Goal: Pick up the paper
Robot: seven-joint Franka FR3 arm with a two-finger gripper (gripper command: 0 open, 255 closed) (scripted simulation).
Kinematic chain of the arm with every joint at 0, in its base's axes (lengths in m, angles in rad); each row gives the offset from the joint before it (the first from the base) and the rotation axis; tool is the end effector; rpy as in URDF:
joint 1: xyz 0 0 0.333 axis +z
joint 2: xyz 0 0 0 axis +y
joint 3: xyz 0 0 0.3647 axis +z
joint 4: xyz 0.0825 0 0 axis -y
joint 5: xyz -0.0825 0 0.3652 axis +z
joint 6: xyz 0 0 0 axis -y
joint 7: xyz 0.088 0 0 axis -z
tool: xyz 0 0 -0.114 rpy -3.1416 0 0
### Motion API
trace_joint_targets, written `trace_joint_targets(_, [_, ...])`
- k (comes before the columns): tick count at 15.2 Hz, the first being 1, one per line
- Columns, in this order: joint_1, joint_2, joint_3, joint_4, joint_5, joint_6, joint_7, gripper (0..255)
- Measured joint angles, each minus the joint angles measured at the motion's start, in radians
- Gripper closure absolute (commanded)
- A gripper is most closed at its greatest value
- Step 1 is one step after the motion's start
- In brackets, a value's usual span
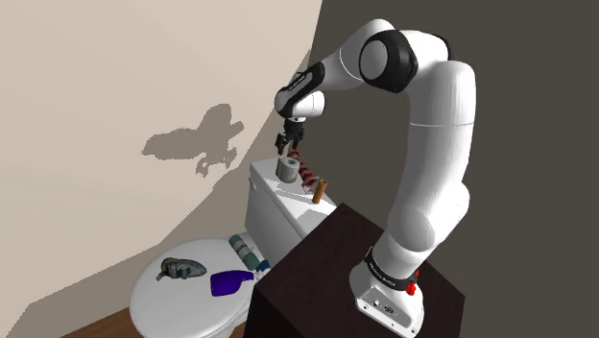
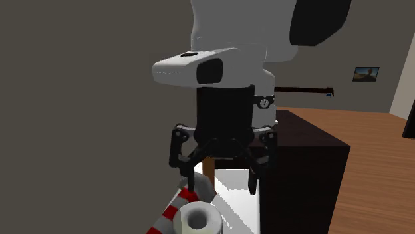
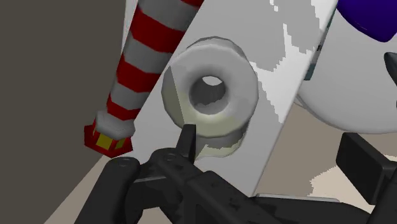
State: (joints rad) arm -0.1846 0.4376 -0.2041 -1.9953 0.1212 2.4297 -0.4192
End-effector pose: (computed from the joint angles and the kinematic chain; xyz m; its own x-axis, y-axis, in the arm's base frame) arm 0.5750 -0.2254 0.2956 0.9991 -0.0419 0.0057 -0.0420 -0.9991 0.0093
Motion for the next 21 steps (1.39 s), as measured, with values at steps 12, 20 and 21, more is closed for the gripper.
trace_joint_targets(12, [-0.075, 0.285, 0.052, 0.231, 0.069, 0.035, -0.077, 0])
trace_joint_targets(20, [-0.074, 0.297, 0.055, 0.235, 0.071, 0.045, -0.076, 255])
trace_joint_targets(21, [-0.074, 0.297, 0.055, 0.235, 0.071, 0.045, -0.076, 255])
